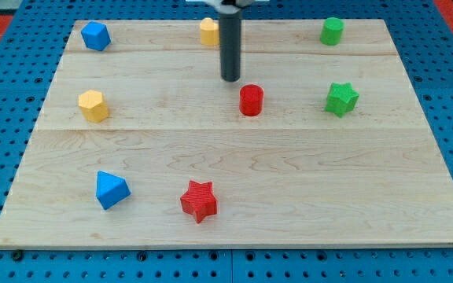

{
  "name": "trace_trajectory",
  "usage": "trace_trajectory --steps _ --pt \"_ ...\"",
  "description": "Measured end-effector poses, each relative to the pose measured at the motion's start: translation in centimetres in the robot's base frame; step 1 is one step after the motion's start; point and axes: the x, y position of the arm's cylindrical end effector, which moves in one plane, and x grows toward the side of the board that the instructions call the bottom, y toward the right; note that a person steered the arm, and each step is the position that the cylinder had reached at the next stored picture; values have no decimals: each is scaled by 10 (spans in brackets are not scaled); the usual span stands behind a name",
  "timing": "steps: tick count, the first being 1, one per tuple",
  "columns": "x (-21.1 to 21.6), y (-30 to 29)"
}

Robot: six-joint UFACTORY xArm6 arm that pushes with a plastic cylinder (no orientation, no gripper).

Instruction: Place the red circle diagonal to the red star

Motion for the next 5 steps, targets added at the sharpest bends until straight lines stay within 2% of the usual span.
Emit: trace_trajectory --steps 1,2,3,4,5 --pt "53 50" --pt "82 -34" --pt "83 -95" --pt "98 -107" --pt "129 -166"
